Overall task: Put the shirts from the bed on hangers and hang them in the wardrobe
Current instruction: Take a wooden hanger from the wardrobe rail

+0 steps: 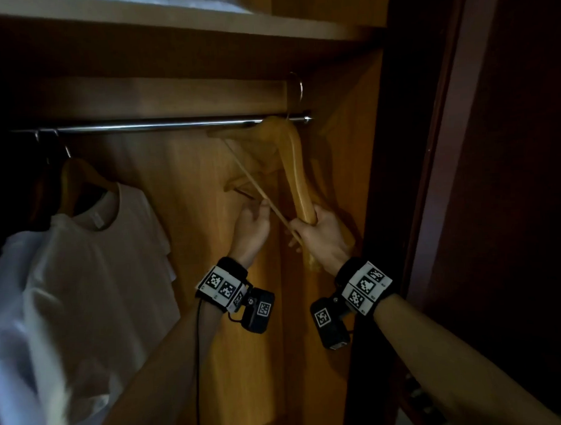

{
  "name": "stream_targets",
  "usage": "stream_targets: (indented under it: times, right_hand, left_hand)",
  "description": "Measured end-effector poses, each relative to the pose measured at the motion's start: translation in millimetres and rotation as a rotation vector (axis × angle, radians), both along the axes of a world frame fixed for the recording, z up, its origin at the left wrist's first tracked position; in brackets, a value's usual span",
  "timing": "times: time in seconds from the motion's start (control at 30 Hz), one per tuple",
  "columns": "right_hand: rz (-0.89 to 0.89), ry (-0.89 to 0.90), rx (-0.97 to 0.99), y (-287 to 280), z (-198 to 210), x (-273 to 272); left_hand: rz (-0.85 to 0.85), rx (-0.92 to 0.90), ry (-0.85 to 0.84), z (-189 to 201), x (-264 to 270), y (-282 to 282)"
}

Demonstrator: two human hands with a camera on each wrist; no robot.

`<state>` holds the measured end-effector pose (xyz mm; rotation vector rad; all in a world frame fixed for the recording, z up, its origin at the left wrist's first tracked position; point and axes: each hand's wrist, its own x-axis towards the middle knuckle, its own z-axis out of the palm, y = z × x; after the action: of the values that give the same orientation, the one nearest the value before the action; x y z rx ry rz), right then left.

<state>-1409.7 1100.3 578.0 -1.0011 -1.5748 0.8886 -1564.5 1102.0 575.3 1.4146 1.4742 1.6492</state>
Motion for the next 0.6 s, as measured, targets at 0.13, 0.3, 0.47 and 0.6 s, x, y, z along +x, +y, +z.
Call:
stream_targets:
  times: [0.13,0.3,0.47,0.6]
  right_hand:
    - [0.096,-0.101,0.072,-8.2,-13.4,18.5]
    - [0.163,-0.341,0.075,-24.2,-15.9,35.3]
    - [-0.030,-0.412,0.366,-71.5,8.8,36.1]
    - [-0.019,-0.107,0.413,-94.1,21.9,23.4]
  left_hand:
    - [0.051,0.067,-0.074,11.5,8.7,-0.5]
    - [0.096,0.131,-0.178,-3.8,16.7,-8.5]
    - [0.074,0.143,-0.125,-26.4,39.5,-37.3]
    - [0.050,0.152,-0.091,-43.3,66.4,-70.3]
